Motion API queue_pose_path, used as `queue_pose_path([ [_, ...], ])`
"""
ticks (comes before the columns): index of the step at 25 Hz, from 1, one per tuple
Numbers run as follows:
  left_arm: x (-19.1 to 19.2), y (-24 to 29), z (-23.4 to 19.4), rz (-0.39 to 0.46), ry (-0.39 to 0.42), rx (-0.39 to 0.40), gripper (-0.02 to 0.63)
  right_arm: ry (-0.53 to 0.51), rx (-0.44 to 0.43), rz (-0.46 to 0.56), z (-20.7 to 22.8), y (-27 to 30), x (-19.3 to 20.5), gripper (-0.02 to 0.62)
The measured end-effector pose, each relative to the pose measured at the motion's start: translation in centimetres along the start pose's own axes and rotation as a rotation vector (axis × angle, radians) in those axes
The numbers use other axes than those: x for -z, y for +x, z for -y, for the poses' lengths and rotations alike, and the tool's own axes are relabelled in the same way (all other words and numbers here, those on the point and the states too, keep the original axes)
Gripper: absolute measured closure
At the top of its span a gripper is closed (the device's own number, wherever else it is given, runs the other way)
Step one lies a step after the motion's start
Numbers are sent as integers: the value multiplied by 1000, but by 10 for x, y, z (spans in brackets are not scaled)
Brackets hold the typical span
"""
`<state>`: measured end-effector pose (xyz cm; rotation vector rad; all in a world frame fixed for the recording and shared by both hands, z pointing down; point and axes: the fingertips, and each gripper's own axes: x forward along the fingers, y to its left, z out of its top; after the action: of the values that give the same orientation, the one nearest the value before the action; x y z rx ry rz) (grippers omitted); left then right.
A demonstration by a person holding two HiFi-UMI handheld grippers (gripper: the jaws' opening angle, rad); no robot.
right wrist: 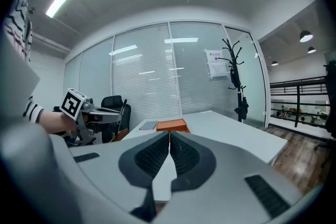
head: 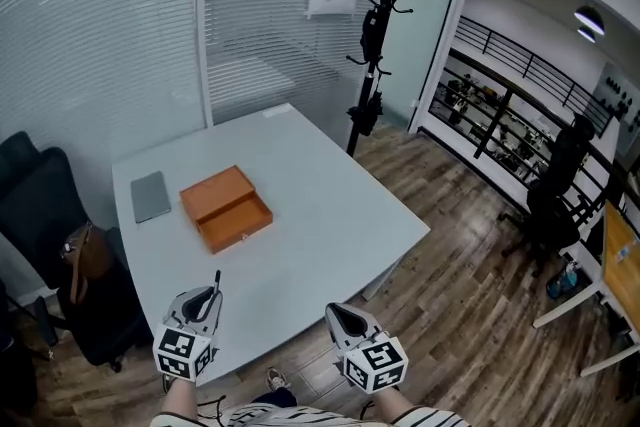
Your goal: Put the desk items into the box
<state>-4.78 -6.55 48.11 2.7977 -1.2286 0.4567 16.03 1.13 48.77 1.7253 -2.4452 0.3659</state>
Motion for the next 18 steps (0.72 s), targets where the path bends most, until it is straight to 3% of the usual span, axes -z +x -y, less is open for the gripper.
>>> queue_pose_path([
  [18, -2, 94, -112, -42, 4, 9, 552, 7, -1, -42, 28, 145, -24, 569],
])
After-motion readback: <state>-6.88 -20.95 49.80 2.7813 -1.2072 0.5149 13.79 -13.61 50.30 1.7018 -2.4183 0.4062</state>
